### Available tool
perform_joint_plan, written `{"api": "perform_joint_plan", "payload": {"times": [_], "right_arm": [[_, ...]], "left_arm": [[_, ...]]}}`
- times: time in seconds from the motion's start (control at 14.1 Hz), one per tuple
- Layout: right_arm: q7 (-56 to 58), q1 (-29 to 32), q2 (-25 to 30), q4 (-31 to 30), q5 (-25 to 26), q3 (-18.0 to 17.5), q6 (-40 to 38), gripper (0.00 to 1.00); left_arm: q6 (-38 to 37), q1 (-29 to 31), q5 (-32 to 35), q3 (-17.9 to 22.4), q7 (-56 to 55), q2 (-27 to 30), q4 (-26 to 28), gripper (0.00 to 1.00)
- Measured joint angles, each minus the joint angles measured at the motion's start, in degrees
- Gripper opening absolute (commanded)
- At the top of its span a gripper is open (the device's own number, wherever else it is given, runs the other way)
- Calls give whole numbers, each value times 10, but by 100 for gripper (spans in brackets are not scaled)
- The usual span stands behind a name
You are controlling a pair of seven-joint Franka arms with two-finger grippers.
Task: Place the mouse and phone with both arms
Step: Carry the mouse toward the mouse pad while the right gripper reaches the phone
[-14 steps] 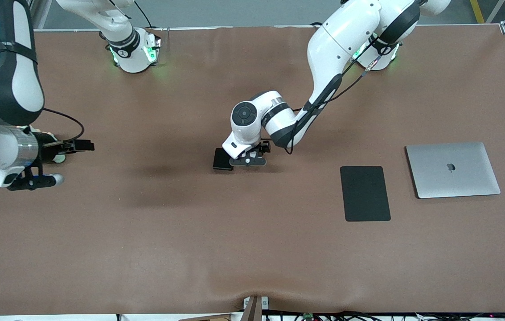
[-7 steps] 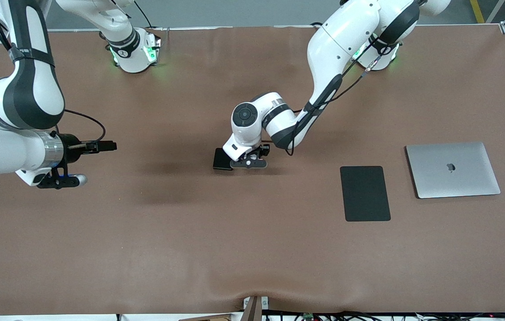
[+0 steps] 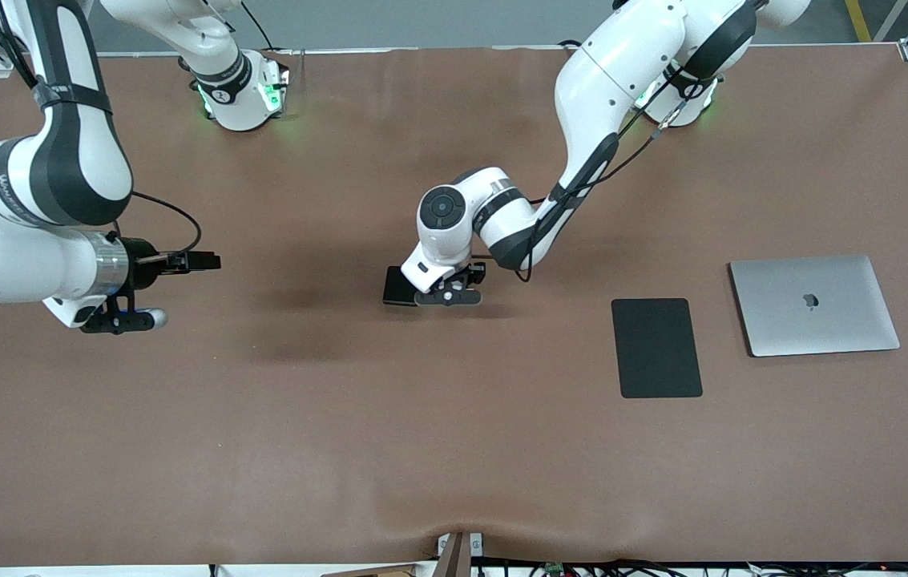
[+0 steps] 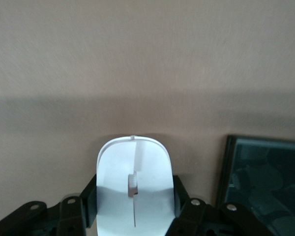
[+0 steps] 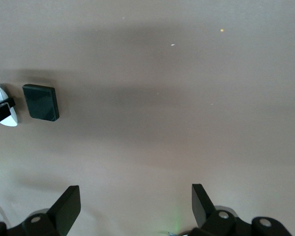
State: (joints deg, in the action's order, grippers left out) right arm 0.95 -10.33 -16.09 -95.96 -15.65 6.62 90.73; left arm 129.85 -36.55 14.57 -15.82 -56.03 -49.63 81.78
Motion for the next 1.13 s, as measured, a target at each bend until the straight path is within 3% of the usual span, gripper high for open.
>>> {"api": "perform_joint_plan", "payload": {"times": [0.14, 0.5, 0.78, 1.13], "right_arm": [[1, -6, 0, -9, -30, -1, 6, 100], [-52, -98, -5, -97, -39, -3, 141, 100], [-105, -141, -14, -106, -40, -3, 187, 100], [-148, -209, -64, -115, -42, -4, 300, 100]], "left_arm": [[0, 10, 0, 1, 0, 14, -4, 15], [-2, 64, 0, -1, 0, 70, -8, 15], [-33, 108, -1, -2, 0, 122, -8, 16], [-63, 166, -1, -2, 17, 157, -3, 16]]}}
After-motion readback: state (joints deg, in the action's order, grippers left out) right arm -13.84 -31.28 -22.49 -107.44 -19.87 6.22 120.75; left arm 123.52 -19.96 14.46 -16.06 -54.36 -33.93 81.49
